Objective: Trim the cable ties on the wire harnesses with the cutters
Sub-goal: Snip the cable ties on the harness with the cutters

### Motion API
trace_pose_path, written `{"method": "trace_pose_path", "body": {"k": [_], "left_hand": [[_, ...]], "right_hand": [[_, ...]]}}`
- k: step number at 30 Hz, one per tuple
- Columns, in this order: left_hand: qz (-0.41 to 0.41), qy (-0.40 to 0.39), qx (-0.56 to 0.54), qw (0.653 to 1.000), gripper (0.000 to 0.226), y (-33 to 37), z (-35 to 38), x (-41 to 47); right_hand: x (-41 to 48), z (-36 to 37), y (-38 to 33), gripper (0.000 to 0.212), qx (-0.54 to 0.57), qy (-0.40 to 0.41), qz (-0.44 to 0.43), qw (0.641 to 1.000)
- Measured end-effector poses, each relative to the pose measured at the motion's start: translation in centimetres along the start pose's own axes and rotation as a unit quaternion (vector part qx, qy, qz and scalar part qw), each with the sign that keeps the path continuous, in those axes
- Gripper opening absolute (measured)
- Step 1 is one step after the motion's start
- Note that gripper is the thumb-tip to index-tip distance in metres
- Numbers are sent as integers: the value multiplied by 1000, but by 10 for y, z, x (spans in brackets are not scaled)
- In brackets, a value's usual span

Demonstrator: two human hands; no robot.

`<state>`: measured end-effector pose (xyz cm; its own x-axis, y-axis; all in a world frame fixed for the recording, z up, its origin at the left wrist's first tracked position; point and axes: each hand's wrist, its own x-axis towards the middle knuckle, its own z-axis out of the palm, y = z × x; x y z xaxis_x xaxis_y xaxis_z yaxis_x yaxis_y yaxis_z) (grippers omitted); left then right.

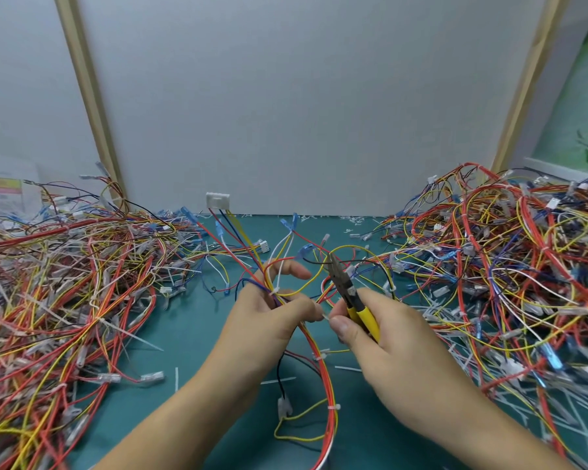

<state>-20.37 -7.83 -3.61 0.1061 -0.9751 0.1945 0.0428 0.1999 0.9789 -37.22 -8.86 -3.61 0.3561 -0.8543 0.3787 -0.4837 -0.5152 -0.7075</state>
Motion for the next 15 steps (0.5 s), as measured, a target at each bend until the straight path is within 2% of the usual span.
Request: {"method": "trace_pose_path", "body": {"k": [5, 10, 15], "left_hand": [[-12, -46, -17, 999, 47, 3, -4, 4], [-4, -63, 3, 998, 36, 3, -9, 7], [1, -56, -23, 998, 20, 1, -10, 10]], "right_hand": [[2, -6, 2, 15, 7, 28, 11, 1000], [4, -10, 2, 16, 15, 36, 23, 999], [4, -12, -1, 16, 12, 39, 24, 999]]}}
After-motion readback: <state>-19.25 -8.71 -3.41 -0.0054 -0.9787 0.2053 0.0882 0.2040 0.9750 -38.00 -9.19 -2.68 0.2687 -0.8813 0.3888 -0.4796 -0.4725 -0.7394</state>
